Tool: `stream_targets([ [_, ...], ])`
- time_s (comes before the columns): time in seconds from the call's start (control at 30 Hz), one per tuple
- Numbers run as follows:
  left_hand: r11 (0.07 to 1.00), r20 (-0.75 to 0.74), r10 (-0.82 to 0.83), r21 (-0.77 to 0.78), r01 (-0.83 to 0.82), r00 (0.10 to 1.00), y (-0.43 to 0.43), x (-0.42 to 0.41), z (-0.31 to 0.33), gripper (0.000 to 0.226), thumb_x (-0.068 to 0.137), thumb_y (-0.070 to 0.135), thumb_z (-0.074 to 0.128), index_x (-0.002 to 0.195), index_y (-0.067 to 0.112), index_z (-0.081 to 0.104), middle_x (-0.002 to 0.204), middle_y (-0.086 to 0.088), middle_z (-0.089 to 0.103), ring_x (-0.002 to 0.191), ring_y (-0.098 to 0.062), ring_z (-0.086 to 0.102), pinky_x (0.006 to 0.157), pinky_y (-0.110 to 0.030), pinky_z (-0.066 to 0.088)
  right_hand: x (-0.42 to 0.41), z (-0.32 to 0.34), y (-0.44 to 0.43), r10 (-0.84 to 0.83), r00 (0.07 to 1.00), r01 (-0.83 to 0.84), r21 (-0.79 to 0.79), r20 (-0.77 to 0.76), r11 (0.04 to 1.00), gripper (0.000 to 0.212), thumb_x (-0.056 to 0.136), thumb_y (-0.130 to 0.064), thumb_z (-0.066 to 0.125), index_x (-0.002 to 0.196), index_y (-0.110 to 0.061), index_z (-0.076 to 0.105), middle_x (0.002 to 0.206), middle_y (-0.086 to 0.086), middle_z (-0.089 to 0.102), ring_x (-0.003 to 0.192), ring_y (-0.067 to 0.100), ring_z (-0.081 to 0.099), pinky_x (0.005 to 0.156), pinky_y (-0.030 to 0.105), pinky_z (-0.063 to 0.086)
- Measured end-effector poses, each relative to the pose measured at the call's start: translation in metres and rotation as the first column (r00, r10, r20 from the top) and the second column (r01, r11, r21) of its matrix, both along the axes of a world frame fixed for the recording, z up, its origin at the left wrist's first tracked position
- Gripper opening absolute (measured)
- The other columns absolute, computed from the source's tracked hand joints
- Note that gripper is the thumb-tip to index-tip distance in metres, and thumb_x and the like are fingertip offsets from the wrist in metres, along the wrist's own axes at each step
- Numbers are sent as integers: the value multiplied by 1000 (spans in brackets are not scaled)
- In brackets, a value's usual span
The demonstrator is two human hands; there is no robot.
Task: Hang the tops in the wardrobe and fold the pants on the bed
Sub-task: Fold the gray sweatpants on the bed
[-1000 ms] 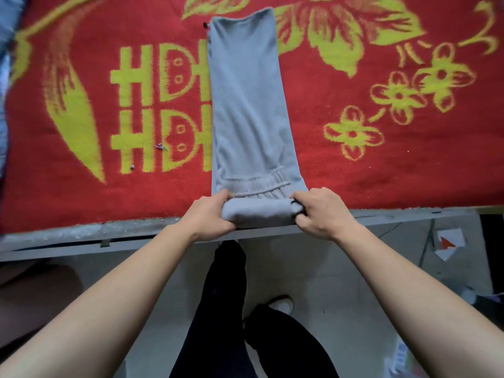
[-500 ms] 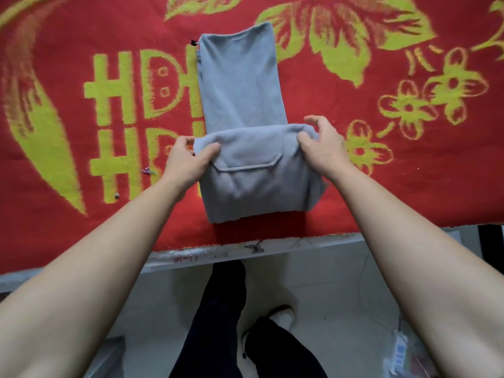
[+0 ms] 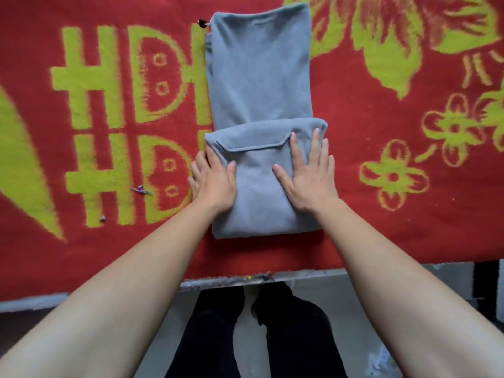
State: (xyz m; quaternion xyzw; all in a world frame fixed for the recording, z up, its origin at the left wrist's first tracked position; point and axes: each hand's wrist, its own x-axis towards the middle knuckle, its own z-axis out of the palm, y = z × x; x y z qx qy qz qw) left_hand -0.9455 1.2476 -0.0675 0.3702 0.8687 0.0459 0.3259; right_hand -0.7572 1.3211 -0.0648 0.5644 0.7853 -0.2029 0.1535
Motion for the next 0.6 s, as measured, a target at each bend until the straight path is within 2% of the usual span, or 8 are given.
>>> stream_targets([
  [0.1, 997, -107, -79, -14, 78, 991, 8, -4, -11, 73, 99, 52, 32, 151, 3, 17, 149, -20, 26, 130, -39, 31, 106, -51, 28, -5, -13, 12, -18, 1000, 19, -103, 16, 994, 81, 92, -75, 24, 153, -41, -17, 160, 14, -29, 150, 42, -13, 119, 58, 5],
  [0.2, 993, -80, -110, -59, 106, 991, 14, -12, -10, 78, 97, 57, 32, 152, 4, 14, 147, -19, 28, 129, -39, 31, 105, -52, 29, -6, -9, 25, -21, 999, 32, -233, 50, 972, 83, 89, -78, 23, 150, -44, -22, 158, 11, -35, 149, 40, -17, 120, 57, 0],
  [0.23, 995, -30, -86, -54, 84, 996, 16, -17, -8, 80, 95, 58, 37, 152, 6, 14, 146, -19, 28, 130, -39, 30, 107, -52, 28, -6, -3, 31, -10, 998, 24, -247, 55, 969, 84, 88, -79, 25, 152, -44, -15, 160, 13, -29, 149, 40, -11, 120, 56, 2],
  [0.3, 1000, 115, 30, -5, -30, 993, 22, -32, -1, 85, 89, 59, 52, 151, 13, 18, 144, -17, 31, 134, -37, 29, 110, -50, 27, -10, 11, 48, -7, 1000, 7, -119, -3, 993, 79, 85, -79, 33, 149, -33, 23, 156, 21, 15, 141, 40, 23, 115, 51, 17],
  [0.33, 996, 173, 80, 20, -85, 982, 29, -41, 2, 88, 85, 60, 59, 150, 14, 21, 143, -17, 33, 135, -36, 29, 112, -48, 26, -12, 17, 60, -53, 996, 53, 0, -77, 999, 71, 85, -77, 37, 134, -25, 44, 139, 20, 39, 127, 38, 40, 108, 49, 27],
  [0.4, 985, 251, 150, 50, -167, 956, 51, -54, 8, 98, 78, 68, 60, 150, 12, 24, 141, -17, 38, 135, -34, 32, 115, -44, 26, -19, 25, 90, -234, 942, 265, 107, -240, 958, 57, 87, -70, 47, 109, -18, 56, 115, 14, 53, 111, 37, 50, 97, 45, 36],
  [0.5, 878, 438, 385, 98, -469, 812, 103, -65, 17, 97, 79, 72, 50, 149, 10, 27, 139, -10, 46, 126, -20, 44, 107, -31, 32, -33, 25, 140, -431, 811, 456, -34, -396, 890, 54, 87, -56, 62, 120, -14, 52, 124, 13, 50, 120, 32, 47, 103, 40, 35],
  [0.6, 734, 569, 530, 63, -676, 629, 158, -74, 20, 85, 85, 49, 67, 149, 12, 26, 131, -1, 49, 116, -13, 52, 95, -29, 43, -58, 24, 189, -583, 684, 508, -289, -437, 812, 72, 83, -50, 70, 139, -12, 43, 132, 9, 54, 124, 24, 51, 108, 38, 38],
])
